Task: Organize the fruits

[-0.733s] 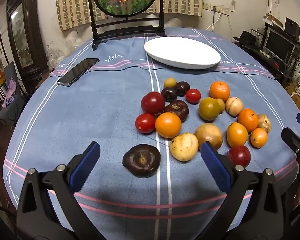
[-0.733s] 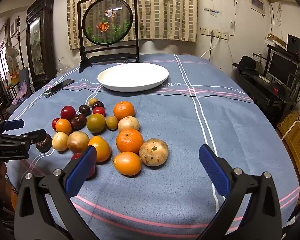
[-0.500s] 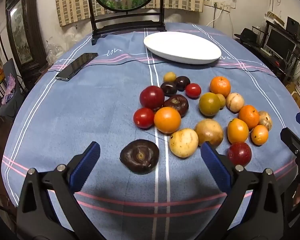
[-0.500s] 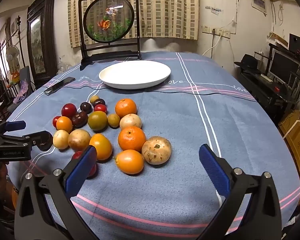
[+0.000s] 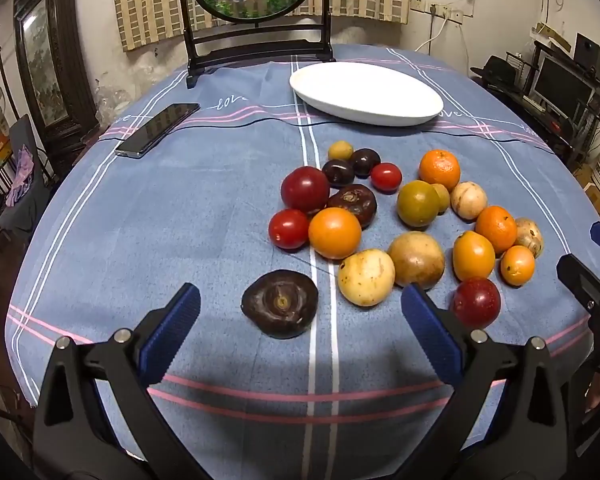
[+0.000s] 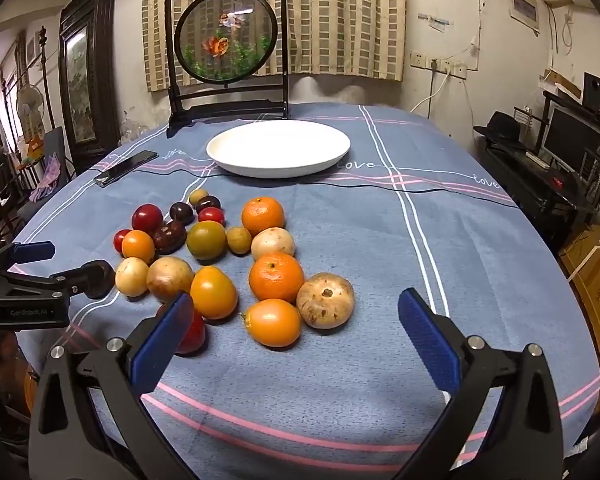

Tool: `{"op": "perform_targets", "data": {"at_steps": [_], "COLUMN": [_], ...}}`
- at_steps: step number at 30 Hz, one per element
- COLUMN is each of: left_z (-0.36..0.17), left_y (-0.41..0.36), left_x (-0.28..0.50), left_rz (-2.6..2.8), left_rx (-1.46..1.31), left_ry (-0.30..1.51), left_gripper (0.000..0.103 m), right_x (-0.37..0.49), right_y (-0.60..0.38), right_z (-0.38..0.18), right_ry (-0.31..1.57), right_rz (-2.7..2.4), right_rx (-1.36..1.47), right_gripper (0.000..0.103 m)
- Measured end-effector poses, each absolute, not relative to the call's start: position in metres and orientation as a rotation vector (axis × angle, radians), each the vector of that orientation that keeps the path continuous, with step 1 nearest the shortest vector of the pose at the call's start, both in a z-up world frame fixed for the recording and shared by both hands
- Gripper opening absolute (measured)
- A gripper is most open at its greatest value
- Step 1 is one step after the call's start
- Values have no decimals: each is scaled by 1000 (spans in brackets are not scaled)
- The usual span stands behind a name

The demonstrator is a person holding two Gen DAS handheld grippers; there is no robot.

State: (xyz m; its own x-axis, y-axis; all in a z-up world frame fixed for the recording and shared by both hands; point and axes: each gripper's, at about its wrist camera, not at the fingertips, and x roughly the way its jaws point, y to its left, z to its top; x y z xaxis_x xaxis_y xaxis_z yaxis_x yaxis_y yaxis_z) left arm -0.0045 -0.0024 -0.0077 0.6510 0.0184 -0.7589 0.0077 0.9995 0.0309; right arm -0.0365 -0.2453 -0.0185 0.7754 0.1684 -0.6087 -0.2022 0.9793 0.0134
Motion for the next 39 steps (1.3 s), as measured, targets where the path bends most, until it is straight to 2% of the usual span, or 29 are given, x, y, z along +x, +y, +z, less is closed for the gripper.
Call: {"op": "perform_targets", "data": {"at_steps": [39], "left_z": [-10], "left_y": [1], "left_x": [-7], "left_rz": [13], "left_rx": [7], "left_ry": [888], "left_gripper": [101], "right_x": [-36], "right_y": [-243], "right_z": [-28], "right_ry": [689], "right_rz": [201], "right_rx": [-59], "right_gripper": [102]}}
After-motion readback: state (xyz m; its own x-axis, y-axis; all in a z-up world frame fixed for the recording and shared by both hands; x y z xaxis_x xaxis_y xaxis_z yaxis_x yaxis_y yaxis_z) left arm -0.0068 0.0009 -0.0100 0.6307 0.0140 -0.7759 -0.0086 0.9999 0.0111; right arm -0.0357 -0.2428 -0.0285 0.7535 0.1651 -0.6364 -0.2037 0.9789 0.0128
